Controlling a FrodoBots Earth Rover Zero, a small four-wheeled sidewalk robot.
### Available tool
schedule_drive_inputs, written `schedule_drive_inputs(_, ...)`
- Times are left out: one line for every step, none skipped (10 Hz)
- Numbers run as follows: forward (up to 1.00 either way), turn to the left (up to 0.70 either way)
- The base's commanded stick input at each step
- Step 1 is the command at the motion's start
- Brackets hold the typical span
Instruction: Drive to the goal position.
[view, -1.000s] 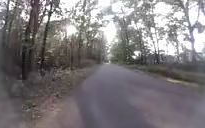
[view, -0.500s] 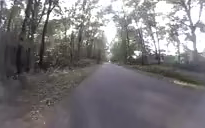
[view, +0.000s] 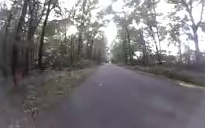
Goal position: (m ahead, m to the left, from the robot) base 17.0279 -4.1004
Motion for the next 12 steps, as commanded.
schedule_drive_inputs(0.70,-0.01)
schedule_drive_inputs(0.70,-0.01)
schedule_drive_inputs(0.70,-0.01)
schedule_drive_inputs(0.70,-0.01)
schedule_drive_inputs(0.70,-0.01)
schedule_drive_inputs(0.70,-0.01)
schedule_drive_inputs(0.70,-0.01)
schedule_drive_inputs(0.70,-0.01)
schedule_drive_inputs(0.70,-0.01)
schedule_drive_inputs(0.70,-0.01)
schedule_drive_inputs(0.70,-0.02)
schedule_drive_inputs(0.70,-0.02)
